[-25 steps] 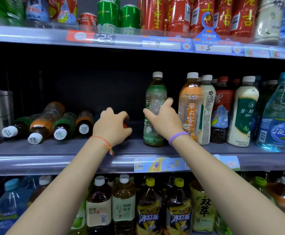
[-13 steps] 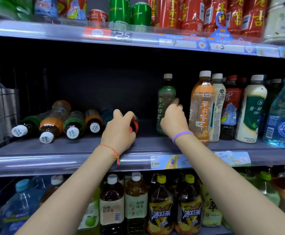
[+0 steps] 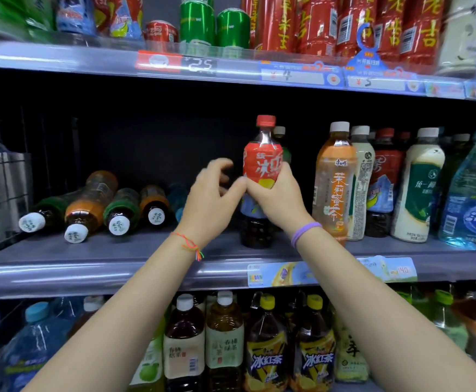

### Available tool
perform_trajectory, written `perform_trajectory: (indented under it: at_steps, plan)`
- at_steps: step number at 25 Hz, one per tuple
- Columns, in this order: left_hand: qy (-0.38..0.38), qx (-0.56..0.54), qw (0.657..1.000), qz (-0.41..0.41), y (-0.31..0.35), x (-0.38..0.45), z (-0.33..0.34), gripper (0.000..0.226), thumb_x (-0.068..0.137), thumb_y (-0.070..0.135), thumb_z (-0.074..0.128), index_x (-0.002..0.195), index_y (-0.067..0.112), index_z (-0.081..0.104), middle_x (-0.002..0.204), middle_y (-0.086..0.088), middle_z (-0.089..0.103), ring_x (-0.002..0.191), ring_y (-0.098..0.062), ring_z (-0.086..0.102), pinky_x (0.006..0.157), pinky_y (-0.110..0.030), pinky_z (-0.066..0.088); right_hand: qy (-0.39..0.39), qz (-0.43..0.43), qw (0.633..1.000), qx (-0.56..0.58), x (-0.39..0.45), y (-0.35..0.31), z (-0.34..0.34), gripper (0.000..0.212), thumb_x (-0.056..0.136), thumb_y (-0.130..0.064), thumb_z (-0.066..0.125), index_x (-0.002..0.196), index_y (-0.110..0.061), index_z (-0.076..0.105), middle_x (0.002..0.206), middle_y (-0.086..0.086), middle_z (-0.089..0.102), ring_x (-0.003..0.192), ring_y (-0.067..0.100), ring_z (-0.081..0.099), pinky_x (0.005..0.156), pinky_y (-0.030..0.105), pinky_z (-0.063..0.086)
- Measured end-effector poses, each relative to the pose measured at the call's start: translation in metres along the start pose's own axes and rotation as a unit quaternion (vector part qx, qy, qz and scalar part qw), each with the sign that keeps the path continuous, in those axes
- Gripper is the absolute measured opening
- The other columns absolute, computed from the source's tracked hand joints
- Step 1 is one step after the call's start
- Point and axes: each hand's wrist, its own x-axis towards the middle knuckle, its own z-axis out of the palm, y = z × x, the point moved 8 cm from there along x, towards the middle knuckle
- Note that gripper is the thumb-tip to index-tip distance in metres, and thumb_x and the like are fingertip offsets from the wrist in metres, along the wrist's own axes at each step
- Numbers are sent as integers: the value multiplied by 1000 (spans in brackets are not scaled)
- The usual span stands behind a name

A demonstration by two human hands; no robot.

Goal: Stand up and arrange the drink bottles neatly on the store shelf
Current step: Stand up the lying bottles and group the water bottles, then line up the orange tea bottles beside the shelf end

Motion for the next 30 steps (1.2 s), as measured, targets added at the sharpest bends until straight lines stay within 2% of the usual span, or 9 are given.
perform_trajectory:
  at_steps: [3, 7, 10, 14, 16, 18, 23, 27, 30]
  plan:
    - [-168, -44, 978, -115, -31, -11, 47, 22, 97, 34, 57, 119, 33, 55, 108, -2, 67, 87, -17, 68, 74, -36, 61, 16, 31, 999, -31, 4, 10, -8, 60, 80, -41, 79, 116, -12, 40, 101, -1, 60, 89, 15, 64, 70, 27, 55]
    - [-255, 93, 959, -83, -27, -18, 63, 56, 90, 21, 67, 141, 28, 43, 112, 5, 67, 95, -11, 67, 88, -27, 51, 21, 54, 996, -75, 4, 19, -8, 74, 88, -38, 71, 139, -7, 28, 128, 11, 49, 113, 27, 56, 83, 28, 45]
    - [-174, 134, 974, -61, -26, -14, 46, 42, 90, 19, 64, 131, 23, 57, 112, 4, 67, 100, -11, 61, 87, -23, 45, 87, -54, 981, -166, -11, -7, -13, 85, 90, -28, 69, 152, -3, 18, 143, 17, 34, 131, 30, 42, 105, 37, 42]
    - [-18, 345, 938, 8, -42, -5, -23, 34, 87, 27, 63, 120, 20, 63, 115, -10, 59, 112, -31, 51, 93, -40, 42, 181, -329, 894, -245, -55, -71, 9, 48, 85, -10, 61, 131, 3, 51, 132, 24, 48, 126, 38, 46, 108, 47, 39]
    - [-17, 482, 875, -41, -64, -4, -61, 38, 87, 33, 62, 122, 18, 61, 120, -15, 55, 114, -36, 47, 91, -43, 40, 59, -351, 897, -263, -51, -79, 54, 27, 85, -8, 55, 111, -4, 62, 112, 16, 58, 105, 35, 56, 93, 47, 47]
    - [-52, 558, 826, -56, -80, -3, -79, 35, 89, 35, 57, 120, 20, 60, 124, -14, 56, 119, -35, 45, 93, -42, 37, -128, -223, 916, -309, -35, -53, 103, 22, 89, -13, 50, 106, -12, 64, 105, 13, 59, 98, 34, 58, 86, 46, 49]
    - [-177, 558, 811, -4, -104, 0, -83, 37, 89, 35, 55, 125, 34, 55, 125, -2, 60, 129, -28, 39, 103, -46, 29, -343, -30, 847, -406, -27, -6, 176, 46, 94, -16, 51, 139, -20, 50, 133, 15, 54, 119, 32, 54, 96, 29, 41]
    - [-176, 546, 819, 16, -101, 1, -77, 29, 90, 27, 53, 118, 30, 56, 121, -4, 61, 127, -29, 42, 108, -48, 25, -240, -33, 883, -402, -16, -12, 157, 28, 84, -8, 56, 104, -27, 56, 106, 9, 66, 101, 34, 63, 79, 34, 51]
    - [-157, 535, 830, 31, -99, 1, -78, 30, 90, 22, 53, 118, 31, 56, 121, -3, 62, 125, -30, 43, 106, -48, 27, -56, -123, 933, -333, -11, -61, 121, 22, 90, -22, 61, 110, -23, 51, 94, 12, 67, 86, 39, 63, 72, 40, 51]
